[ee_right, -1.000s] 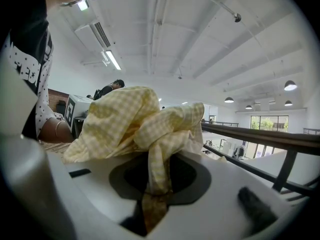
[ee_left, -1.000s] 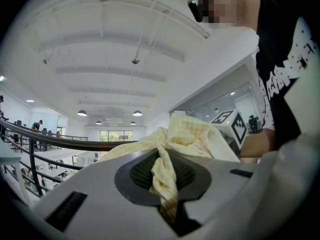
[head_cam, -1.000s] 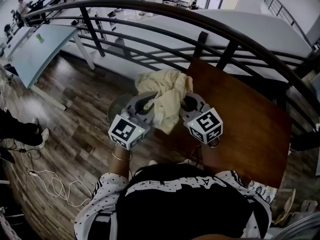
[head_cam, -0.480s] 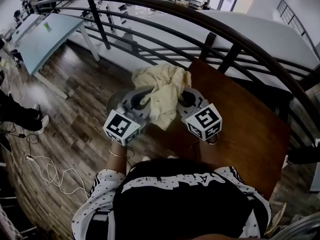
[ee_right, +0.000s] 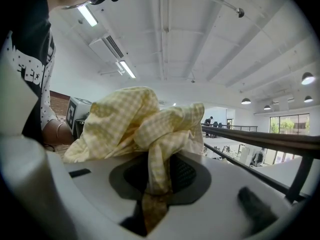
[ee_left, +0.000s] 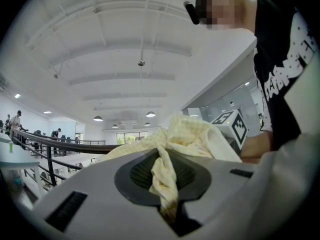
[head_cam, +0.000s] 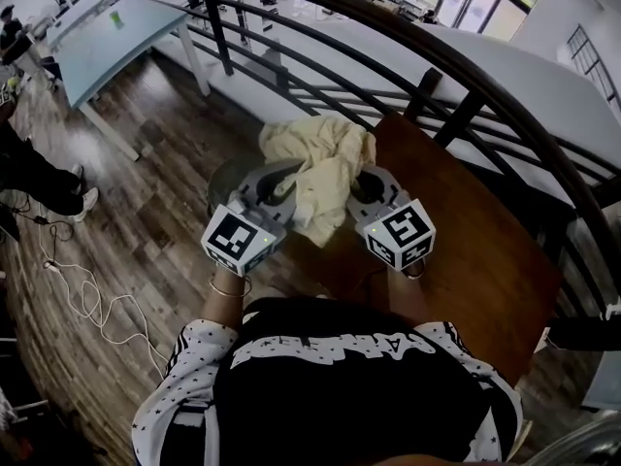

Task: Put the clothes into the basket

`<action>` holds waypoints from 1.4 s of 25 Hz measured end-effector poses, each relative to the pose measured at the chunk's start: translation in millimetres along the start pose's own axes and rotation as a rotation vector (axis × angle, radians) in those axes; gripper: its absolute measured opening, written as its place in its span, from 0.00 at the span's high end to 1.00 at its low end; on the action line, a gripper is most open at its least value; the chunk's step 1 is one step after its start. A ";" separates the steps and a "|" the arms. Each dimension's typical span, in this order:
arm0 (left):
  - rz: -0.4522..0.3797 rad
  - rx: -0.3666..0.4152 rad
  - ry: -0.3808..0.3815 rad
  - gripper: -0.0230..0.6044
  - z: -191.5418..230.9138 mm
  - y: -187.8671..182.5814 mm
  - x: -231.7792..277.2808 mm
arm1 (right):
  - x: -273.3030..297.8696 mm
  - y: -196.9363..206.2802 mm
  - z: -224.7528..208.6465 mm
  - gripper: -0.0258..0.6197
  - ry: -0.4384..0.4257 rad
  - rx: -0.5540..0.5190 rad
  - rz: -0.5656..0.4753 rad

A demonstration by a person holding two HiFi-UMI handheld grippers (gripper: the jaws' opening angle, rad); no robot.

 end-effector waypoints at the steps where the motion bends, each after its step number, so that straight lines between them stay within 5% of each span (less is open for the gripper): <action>1: 0.001 -0.001 -0.004 0.89 0.2 1.0 -1.1 | 0.9 0.7 0.4 0.83 -0.005 0.000 0.000; 20: -0.006 -0.038 0.095 0.89 66.9 13.6 -28.2 | 64.9 9.8 21.1 0.83 0.093 0.023 0.002; 35: 0.006 -0.074 0.084 0.89 190.8 46.1 -73.3 | 196.0 20.1 32.3 0.83 0.088 0.033 0.042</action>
Point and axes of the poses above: the fingertips, and each gripper's own axes: x forward along the fingers, z to its left, y out of its underside, the point moved 6 cm from there along -x, backward along the fingers, and after that the axes turned 8 degrees about -z, right-handed, at the moved point
